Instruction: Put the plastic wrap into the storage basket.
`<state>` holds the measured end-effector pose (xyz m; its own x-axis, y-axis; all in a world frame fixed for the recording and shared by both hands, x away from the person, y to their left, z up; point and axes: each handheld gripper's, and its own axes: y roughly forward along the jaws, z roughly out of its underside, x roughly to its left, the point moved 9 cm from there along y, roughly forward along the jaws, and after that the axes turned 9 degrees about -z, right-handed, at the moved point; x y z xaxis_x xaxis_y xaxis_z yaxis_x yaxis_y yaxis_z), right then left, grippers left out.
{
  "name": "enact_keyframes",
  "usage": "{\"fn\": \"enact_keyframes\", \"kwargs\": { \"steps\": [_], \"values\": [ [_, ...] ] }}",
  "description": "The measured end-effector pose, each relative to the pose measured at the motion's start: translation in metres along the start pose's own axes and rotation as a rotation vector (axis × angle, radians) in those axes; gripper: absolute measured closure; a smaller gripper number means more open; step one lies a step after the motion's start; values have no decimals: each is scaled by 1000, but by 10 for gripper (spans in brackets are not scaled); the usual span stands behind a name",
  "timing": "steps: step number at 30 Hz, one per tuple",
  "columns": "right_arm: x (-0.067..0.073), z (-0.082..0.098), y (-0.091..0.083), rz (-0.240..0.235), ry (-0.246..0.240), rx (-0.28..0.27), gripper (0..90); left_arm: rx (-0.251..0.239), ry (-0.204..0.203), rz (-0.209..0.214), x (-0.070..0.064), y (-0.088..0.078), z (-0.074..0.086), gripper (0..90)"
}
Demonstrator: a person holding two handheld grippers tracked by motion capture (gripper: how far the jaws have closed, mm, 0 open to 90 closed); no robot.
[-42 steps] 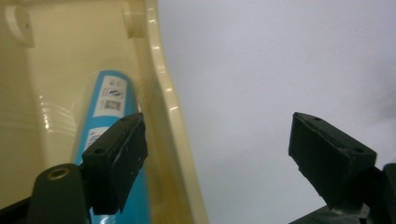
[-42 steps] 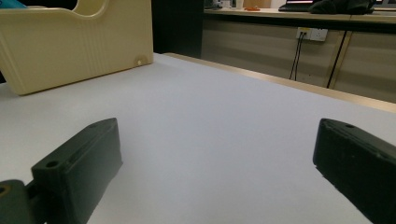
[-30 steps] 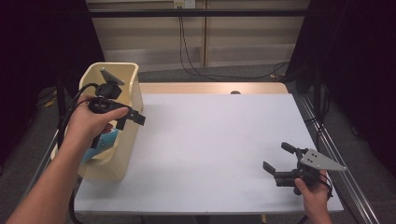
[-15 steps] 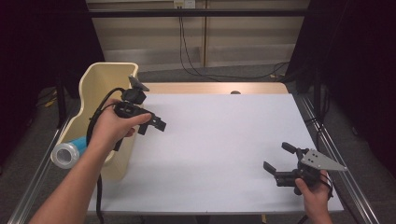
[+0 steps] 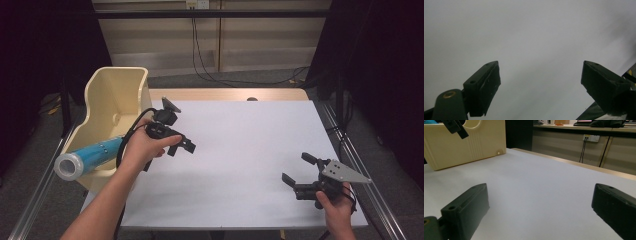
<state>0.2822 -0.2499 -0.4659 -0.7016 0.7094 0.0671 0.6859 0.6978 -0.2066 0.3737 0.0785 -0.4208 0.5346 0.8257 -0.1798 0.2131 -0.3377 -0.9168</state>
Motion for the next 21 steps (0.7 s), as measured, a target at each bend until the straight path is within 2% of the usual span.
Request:
{"fn": "enact_keyframes", "kwargs": {
  "steps": [8, 11, 14, 15, 17, 19, 21],
  "values": [
    [1, 0, 1, -3, -1, -1, 6, -16, 10, 18, -4, 22, 6, 156],
    [1, 0, 1, -3, -3, 2, 6, -54, 16, 15, -5, 28, 6, 155],
    [1, 0, 1, -5, -3, 1, 6, -101, 23, 32, -6, 34, 7, 152],
    [1, 0, 1, -4, -2, 3, 6, -135, 32, 36, -7, 35, 6, 151],
    [1, 0, 1, -4, -2, 1, 6, -180, 28, 36, -8, 38, 7, 150],
    [1, 0, 0, -3, -2, 0, 6, -229, 47, 29, -10, 41, 8, 146],
    [1, 0, 1, -3, -1, 2, 6, -264, 46, 25, -11, 44, 10, 139]
  ]
}}
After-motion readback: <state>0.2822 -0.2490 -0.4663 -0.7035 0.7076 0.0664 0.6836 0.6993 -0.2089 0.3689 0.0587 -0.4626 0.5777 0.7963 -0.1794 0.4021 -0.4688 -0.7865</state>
